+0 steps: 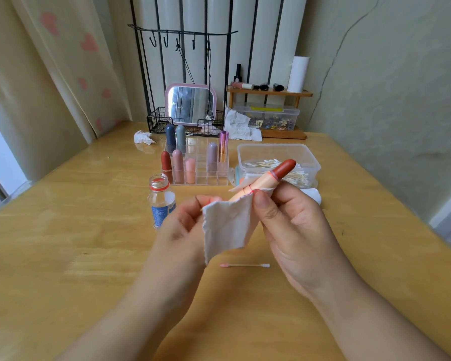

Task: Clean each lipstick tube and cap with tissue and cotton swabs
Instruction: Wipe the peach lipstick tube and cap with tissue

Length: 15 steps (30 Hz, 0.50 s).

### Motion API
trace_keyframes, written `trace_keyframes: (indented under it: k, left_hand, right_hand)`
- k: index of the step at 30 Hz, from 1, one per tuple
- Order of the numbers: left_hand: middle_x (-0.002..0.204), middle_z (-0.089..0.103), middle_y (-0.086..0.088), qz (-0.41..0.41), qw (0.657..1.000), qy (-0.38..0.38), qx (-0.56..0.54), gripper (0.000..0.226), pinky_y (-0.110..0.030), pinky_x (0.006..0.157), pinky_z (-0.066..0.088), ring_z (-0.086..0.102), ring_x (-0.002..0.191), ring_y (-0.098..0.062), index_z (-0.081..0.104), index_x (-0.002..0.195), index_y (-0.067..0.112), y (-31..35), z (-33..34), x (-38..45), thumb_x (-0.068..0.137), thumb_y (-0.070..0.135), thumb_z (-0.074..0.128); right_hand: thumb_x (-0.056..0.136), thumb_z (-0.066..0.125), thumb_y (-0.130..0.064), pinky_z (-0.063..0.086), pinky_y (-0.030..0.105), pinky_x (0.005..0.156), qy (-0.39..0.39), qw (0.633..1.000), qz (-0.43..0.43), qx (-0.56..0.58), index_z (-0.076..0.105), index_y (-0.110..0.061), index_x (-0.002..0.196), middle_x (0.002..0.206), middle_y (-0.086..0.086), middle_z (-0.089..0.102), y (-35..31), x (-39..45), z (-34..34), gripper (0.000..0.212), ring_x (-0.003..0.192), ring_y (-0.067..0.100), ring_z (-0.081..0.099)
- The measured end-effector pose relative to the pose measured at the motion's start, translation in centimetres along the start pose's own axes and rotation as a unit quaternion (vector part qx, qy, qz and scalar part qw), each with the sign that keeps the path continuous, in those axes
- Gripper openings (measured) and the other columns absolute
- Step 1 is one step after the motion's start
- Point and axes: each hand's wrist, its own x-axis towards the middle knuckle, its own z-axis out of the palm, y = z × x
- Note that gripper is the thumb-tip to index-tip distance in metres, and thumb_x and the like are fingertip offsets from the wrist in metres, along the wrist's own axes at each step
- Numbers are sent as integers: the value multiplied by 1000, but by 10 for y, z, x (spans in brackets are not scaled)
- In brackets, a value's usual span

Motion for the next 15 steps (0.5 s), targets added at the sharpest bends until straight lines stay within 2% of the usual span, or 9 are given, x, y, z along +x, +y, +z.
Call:
trace_keyframes:
  k: [1, 3, 7, 10, 13, 15]
  left_hand:
    - [66, 63, -2, -23, 1000, -6, -17, 20, -22, 56, 48, 55, 62, -16, 64, 74, 16, 1, 0, 0, 57, 14, 75]
    - [62, 64, 4, 8, 999, -4, 31, 20, -17, 53, 47, 56, 58, -9, 64, 65, 23, 3, -1, 1, 62, 6, 73]
    - [69, 68, 0, 86, 995, -9, 48, 19, -22, 58, 50, 58, 64, -13, 63, 64, 27, 6, 0, -1, 52, 22, 77]
    - [73, 67, -3, 113, 992, -9, 59, 24, -23, 61, 50, 59, 68, -15, 60, 68, 24, 6, 0, -1, 52, 22, 78]
    - [68, 66, 4, 55, 997, 8, 49, 22, -18, 54, 48, 57, 63, -10, 66, 67, 29, 7, 3, -1, 50, 19, 75]
    - [58, 62, 8, -7, 999, 15, 32, 14, -15, 49, 45, 53, 53, -4, 68, 60, 34, 7, 3, 1, 58, 20, 65]
  right_hand:
    - [76, 67, -53, 51, 24, 79, -4, 1000, 2, 1, 71, -28, 93, 95, -3, 71, -1, 0, 0, 31, 96, 12, 65]
    - [76, 67, -52, 51, 22, 77, -11, 1000, 1, 4, 71, -28, 93, 94, -4, 70, -1, 0, 1, 30, 95, 10, 64]
    - [76, 67, -54, 47, 21, 84, -6, 1000, 4, 9, 71, -27, 93, 95, -3, 69, 0, 1, 2, 32, 96, 11, 63]
    - [76, 67, -52, 47, 21, 84, -13, 1000, 15, 22, 71, -27, 92, 95, -3, 69, 0, 0, 2, 30, 96, 10, 63]
    - [77, 66, -48, 48, 22, 85, -15, 999, 16, 28, 71, -25, 93, 96, -1, 70, -2, 1, 0, 29, 97, 12, 64]
    - [77, 67, -51, 49, 26, 86, -19, 1000, 16, 18, 70, -23, 95, 99, 1, 70, -2, 1, 0, 33, 99, 14, 63]
